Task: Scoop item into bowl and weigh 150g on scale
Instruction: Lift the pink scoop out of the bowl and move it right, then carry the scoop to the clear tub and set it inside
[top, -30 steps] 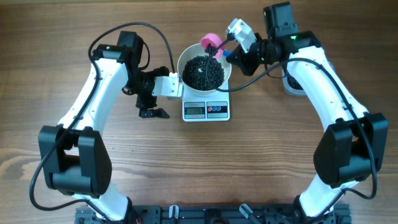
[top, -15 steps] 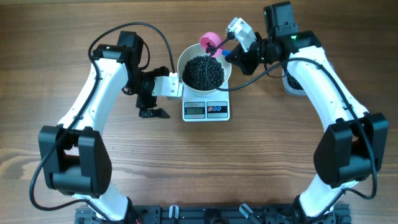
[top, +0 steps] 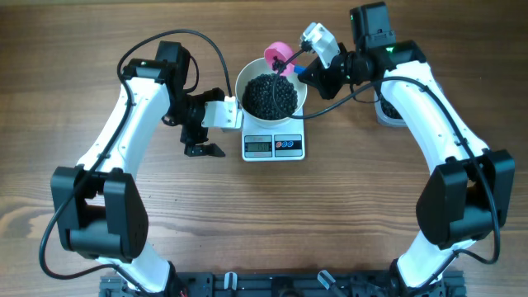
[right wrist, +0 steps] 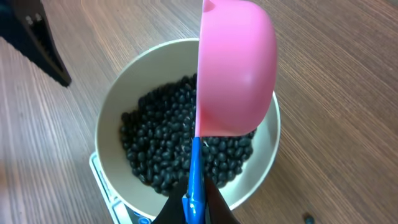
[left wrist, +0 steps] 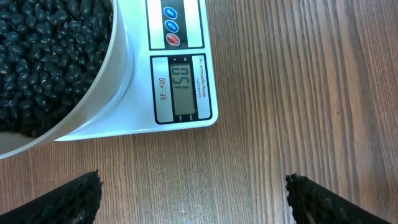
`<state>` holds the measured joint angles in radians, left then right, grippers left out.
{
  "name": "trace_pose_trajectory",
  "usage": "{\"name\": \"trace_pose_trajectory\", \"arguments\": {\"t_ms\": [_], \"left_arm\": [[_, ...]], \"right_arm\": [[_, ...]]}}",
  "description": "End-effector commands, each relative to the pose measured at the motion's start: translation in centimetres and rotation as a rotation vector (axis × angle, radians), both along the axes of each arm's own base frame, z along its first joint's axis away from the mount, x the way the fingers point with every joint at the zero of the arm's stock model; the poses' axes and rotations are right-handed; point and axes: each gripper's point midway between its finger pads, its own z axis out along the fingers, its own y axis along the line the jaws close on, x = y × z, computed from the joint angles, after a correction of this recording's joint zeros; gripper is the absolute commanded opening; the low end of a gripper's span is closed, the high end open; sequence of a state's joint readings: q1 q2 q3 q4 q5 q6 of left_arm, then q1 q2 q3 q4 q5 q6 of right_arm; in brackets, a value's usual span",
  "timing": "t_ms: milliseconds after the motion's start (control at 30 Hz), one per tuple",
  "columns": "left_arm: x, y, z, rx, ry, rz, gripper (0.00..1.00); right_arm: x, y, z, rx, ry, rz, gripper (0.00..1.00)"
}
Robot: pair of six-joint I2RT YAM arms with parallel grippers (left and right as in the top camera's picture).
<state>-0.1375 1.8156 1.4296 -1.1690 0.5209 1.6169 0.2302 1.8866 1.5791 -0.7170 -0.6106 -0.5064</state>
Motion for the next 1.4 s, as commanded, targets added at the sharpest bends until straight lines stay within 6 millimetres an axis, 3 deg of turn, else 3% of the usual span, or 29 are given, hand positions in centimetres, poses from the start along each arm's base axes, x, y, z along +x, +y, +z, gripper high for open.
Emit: {"name": "trace_pose_trajectory", "arguments": {"t_ms": [0, 200, 267, 400, 500, 633, 800, 933, 1233, 1367], "left_arm": [[-0.2, -0.1, -0.1, 0.0, 0.008, -0.001, 1.0], [-0.2, -0.1, -0.1, 0.0, 0.007, -0.001, 1.0], [-0.2, -0.1, -0.1, 0.0, 0.008, -0.001, 1.0], [-0.2, -0.1, -0.1, 0.0, 0.008, -0.001, 1.0], [-0.2, -0.1, -0.1, 0.0, 0.008, -0.001, 1.0], [-0.2, -0.1, -0.1, 0.0, 0.008, -0.001, 1.0], [-0.2, -0.1, -0.1, 0.0, 0.008, -0.001, 1.0], [-0.2, -0.1, -0.1, 0.0, 0.008, -0.001, 1.0], [-0.2, -0.1, -0.1, -0.001, 0.008, -0.001, 1.0], [-0.2, -0.1, -0.1, 0.0, 0.008, -0.001, 1.0]], "right_arm": [[-0.1, 0.4, 3.5, 0.139, 0.007, 0.002, 0.04], [-0.7, -1.7, 7.0, 0.412, 0.098, 0.027, 0.05], [-0.3, -3.8, 7.8, 0.48, 0.128, -0.008, 0.04], [1.1, -8.9, 7.7, 0.538, 0.252, -0.22, 0.04], [1.3, -13.5, 7.3, 0.577, 0.338, -0.379, 0.04], [0.2, -18.7, 6.2, 0.603, 0.436, -0.543, 0.04], [-2.2, -23.3, 2.2, 0.44, 0.577, -0.782, 0.04], [-4.2, -25.0, -0.3, 0.277, 0.653, -0.889, 0.04], [-7.0, -27.7, -2.8, 0.032, 0.718, -0.999, 0.04], [-6.4, -26.5, -2.8, 0.039, 0.733, -1.019, 0.04]]}}
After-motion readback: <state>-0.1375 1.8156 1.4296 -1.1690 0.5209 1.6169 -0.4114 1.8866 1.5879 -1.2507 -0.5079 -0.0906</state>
